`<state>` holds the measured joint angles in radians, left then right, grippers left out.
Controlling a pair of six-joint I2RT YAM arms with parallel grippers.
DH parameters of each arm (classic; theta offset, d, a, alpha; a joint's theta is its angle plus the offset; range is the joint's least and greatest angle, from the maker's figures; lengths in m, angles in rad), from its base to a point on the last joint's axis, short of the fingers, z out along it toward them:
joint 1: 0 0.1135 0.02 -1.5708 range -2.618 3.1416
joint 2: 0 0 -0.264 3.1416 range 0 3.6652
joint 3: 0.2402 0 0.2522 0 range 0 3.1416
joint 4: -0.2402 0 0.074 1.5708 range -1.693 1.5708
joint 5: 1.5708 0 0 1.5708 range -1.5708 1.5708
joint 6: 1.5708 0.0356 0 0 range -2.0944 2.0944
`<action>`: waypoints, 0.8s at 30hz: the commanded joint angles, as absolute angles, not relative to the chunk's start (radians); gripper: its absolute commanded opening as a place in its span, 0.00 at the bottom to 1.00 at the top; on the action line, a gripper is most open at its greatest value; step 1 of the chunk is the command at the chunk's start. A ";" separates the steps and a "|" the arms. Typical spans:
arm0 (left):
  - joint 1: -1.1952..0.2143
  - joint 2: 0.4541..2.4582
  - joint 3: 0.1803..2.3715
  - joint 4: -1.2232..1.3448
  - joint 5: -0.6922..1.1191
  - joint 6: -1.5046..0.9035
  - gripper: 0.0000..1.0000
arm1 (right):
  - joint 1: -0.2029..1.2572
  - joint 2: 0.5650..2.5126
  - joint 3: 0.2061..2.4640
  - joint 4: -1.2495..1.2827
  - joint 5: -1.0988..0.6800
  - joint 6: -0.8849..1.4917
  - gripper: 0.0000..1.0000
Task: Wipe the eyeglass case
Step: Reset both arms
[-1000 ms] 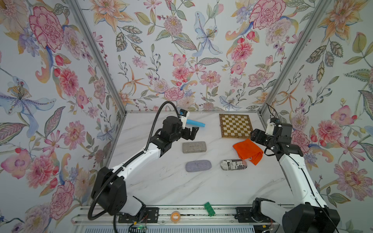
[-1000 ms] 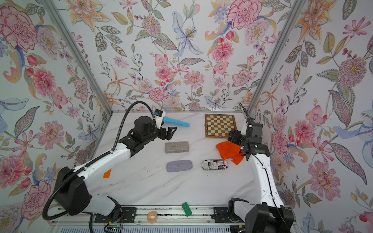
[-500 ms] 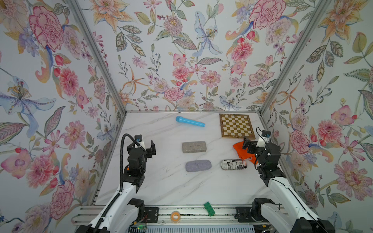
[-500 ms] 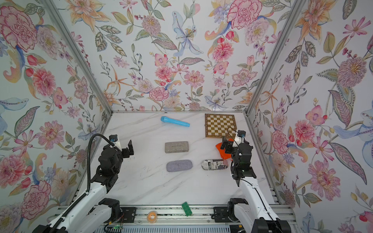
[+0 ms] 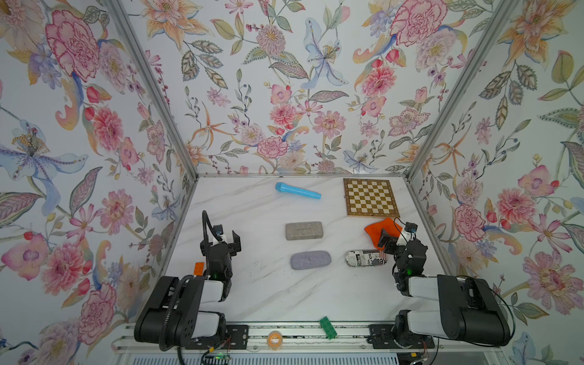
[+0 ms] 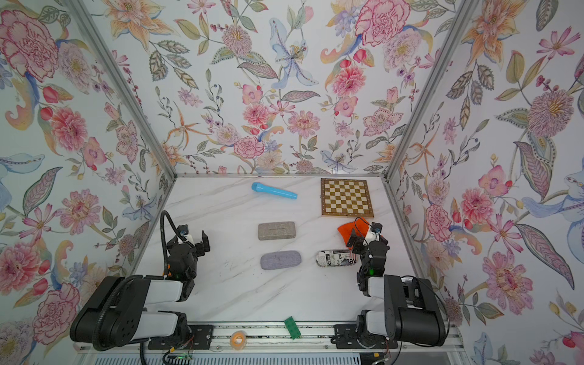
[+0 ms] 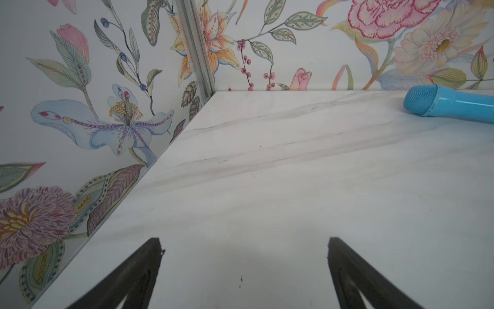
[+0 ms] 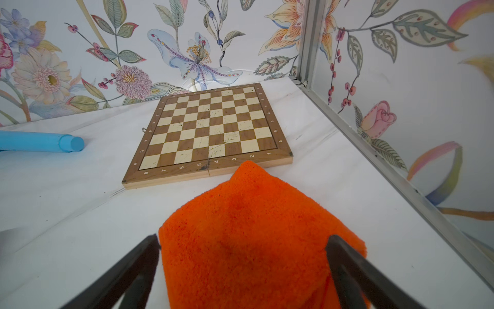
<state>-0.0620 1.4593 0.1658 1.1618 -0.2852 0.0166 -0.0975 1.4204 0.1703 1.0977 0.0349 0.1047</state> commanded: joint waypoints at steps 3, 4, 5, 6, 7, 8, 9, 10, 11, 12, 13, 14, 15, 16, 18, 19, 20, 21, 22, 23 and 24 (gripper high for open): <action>-0.012 1.545 0.198 1.299 -0.231 -0.027 0.99 | -0.089 1.560 0.184 1.340 0.020 0.092 0.99; -0.011 1.526 0.225 1.225 -0.216 -0.024 0.99 | -0.080 1.555 0.198 1.311 0.037 0.086 0.99; -0.012 1.543 0.243 1.205 -0.193 -0.009 0.99 | -0.075 1.536 0.232 1.214 0.040 0.082 0.99; -0.015 1.556 0.274 1.216 -0.190 0.006 0.99 | -0.075 1.531 0.267 1.136 0.034 0.079 0.99; -0.022 1.583 0.271 1.232 -0.197 0.011 0.99 | -0.077 1.547 0.310 1.081 0.031 0.084 0.99; -0.021 1.577 0.276 1.207 -0.198 0.005 0.99 | -0.097 1.548 0.310 1.076 0.020 0.103 0.99; -0.021 1.581 0.274 1.222 -0.196 0.008 0.99 | -0.102 1.547 0.314 1.068 0.016 0.106 0.99; -0.022 1.584 0.275 1.222 -0.198 0.010 0.99 | -0.095 1.549 0.314 1.069 0.031 0.105 0.99; -0.021 1.580 0.275 1.214 -0.198 0.008 0.99 | -0.095 1.549 0.313 1.070 0.030 0.104 0.99; -0.022 1.583 0.275 1.221 -0.198 0.009 0.99 | -0.095 1.548 0.314 1.068 0.030 0.104 0.99; -0.022 1.582 0.275 1.220 -0.198 0.009 0.99 | -0.097 1.549 0.313 1.069 0.030 0.104 0.99; -0.021 1.580 0.273 1.220 -0.198 0.009 0.99 | -0.095 1.549 0.313 1.069 0.030 0.104 0.99; -0.021 1.582 0.271 1.225 -0.198 0.009 0.99 | -0.094 1.548 0.314 1.070 0.032 0.103 0.99; -0.021 1.579 0.270 1.225 -0.196 0.010 0.99 | -0.090 1.547 0.311 1.071 0.040 0.100 0.99; -0.023 1.578 0.267 1.231 -0.193 0.013 0.99 | -0.076 1.542 0.306 1.078 0.068 0.091 0.99; -0.023 1.577 0.268 1.227 -0.192 0.012 0.99 | -0.076 1.547 0.309 1.076 0.065 0.093 0.99; -0.023 1.577 0.268 1.228 -0.192 0.013 0.99 | -0.081 1.544 0.309 1.073 0.058 0.096 0.98; -0.023 1.577 0.268 1.228 -0.192 0.013 0.99 | -0.081 1.543 0.310 1.069 0.055 0.096 0.99; -0.024 1.577 0.268 1.228 -0.192 0.013 0.99 | -0.081 1.545 0.310 1.073 0.057 0.096 0.99; -0.023 1.577 0.268 1.227 -0.192 0.012 0.99 | -0.081 1.545 0.308 1.072 0.057 0.097 0.99; -0.023 1.577 0.268 1.227 -0.192 0.013 0.99 | -0.081 1.545 0.310 1.071 0.056 0.096 0.99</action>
<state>-0.0189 1.5711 0.2684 1.2091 -0.2089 0.0036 -0.0849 1.5459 0.3107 1.0843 0.0441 0.0971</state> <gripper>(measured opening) 0.989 0.984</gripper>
